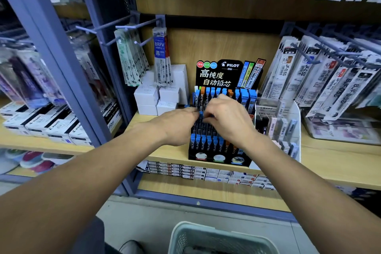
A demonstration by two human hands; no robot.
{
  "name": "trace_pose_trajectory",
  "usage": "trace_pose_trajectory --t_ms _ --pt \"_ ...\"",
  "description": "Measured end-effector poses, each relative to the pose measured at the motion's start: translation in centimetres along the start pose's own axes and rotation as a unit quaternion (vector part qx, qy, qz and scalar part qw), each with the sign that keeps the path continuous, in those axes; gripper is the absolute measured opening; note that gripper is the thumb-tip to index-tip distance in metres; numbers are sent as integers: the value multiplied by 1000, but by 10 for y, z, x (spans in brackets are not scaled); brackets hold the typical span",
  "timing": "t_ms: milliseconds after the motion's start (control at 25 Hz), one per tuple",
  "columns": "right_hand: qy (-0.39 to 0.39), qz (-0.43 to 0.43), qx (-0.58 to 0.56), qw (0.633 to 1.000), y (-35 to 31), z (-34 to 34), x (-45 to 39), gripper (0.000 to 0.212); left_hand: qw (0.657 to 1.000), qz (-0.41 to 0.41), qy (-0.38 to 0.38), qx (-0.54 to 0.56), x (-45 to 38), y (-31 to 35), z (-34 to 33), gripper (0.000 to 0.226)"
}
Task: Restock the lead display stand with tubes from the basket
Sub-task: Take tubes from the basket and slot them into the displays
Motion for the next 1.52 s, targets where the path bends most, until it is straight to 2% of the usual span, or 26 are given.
trace_pose_trajectory --t_ms 80,200,280,360,400,440,480,560,600,640,720,760,880,920,1040,1160,1240,1400,1520 --pt "1 23 23 999 -1 -2 2 17 1000 7 -2 -3 1 0 1 61" --pt "26 -4 -32 999 8 12 6 15 1000 17 17 2 5 -3 5 60" --pt "49 -34 -70 996 12 27 11 13 997 31 76 1 9 -4 19 53" --pt "34 -59 -131 989 8 34 27 11 987 36 158 7 21 8 32 39" --pt "-14 -69 -167 983 3 28 37 11 984 25 178 8 28 18 30 31" --pt "-108 -80 -196 971 -6 11 59 12 987 6 158 16 36 34 12 25" --pt "-238 -90 -214 943 -16 -16 91 12 993 -15 113 26 44 52 -16 18" --pt "-489 -80 -183 849 -32 -75 172 12 999 -39 -19 21 54 78 -92 11" --pt "-560 -62 -148 813 -35 -102 209 12 994 -53 -95 6 59 87 -132 13" --pt "-596 -49 -118 793 -35 -126 240 14 983 -69 -172 2 64 94 -173 16" --pt "-596 -67 -66 797 -23 -162 277 11 955 -66 -288 40 66 96 -240 14" --pt "-580 -98 -55 807 -15 -174 291 7 944 -46 -318 72 66 96 -265 8" --pt "-570 -208 -52 793 8 -210 348 11 933 27 -343 109 72 91 -331 18" --pt "-574 -241 -53 780 16 -225 369 18 929 43 -349 110 77 91 -352 18" --pt "-564 -322 -72 757 20 -265 412 57 909 101 -375 153 97 93 -410 24" --pt "-527 -384 -60 755 15 -279 430 89 901 156 -351 202 105 97 -461 61" --pt "-498 -411 -50 762 14 -286 437 106 906 201 -322 187 105 98 -479 80" --pt "-461 -459 -57 757 12 -302 450 112 927 249 -258 113 104 89 -486 72" --pt "-408 -491 -72 766 16 -306 452 104 925 261 -235 147 99 80 -498 67"
Point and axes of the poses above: each hand's wrist, its own x-axis away from the middle knuckle, its own z-axis out of the back of the hand, y = z × x, the point moved 9 cm from there along -x, towards the middle knuckle, and after that the axes turned 2 degrees about y, right-handed, at the moved point
